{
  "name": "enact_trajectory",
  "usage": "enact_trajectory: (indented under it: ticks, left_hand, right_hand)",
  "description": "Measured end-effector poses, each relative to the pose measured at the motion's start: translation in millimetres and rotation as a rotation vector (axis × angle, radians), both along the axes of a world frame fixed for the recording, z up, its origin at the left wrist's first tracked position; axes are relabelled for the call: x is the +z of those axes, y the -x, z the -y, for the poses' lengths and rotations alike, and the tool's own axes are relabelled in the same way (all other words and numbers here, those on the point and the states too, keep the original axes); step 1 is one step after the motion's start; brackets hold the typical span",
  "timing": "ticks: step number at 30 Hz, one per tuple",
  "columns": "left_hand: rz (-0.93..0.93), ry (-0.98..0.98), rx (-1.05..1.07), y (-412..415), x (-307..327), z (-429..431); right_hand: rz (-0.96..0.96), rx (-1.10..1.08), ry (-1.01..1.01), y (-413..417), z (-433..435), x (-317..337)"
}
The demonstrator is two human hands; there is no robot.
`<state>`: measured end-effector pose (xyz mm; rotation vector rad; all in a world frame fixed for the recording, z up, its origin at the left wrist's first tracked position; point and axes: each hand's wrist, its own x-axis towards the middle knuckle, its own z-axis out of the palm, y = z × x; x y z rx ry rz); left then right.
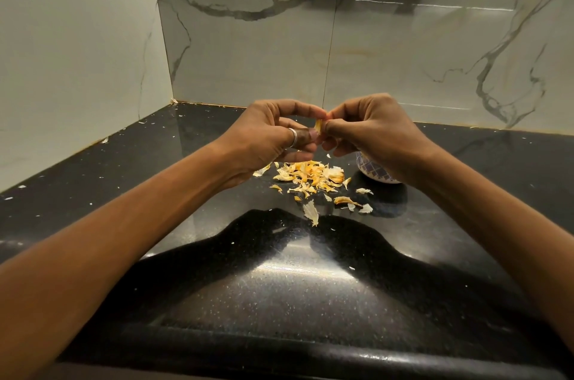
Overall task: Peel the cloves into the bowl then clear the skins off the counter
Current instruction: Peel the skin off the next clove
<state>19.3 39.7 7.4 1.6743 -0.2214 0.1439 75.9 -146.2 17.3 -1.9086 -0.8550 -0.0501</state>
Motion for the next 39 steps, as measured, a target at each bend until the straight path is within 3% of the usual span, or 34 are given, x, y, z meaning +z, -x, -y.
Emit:
enact_trajectory:
  ticks: [10, 20, 32, 39]
  left_hand:
    - [-0.037, 0.045, -0.027, 0.4, 1.4, -0.5]
    - [-0.085, 0.237, -0.063, -1.2, 3.5, -5.7]
    - [-0.043, 0.064, 0.022, 1.4, 1.9, -2.2]
    - [-0.012, 0.013, 0.081, 0.9, 0.0, -2.1]
  right_hand:
    - [-0.015, -0.002, 0.010, 2.5, -2.0, -0.1]
    - [-0.074, -0.007, 0.028, 2.7, -1.7, 0.2]
    - [-0.023, -0.005, 0.019, -1.1, 2.4, 2.3]
    - [0.121, -0.099, 0.092, -3.8, 1.5, -0.7]
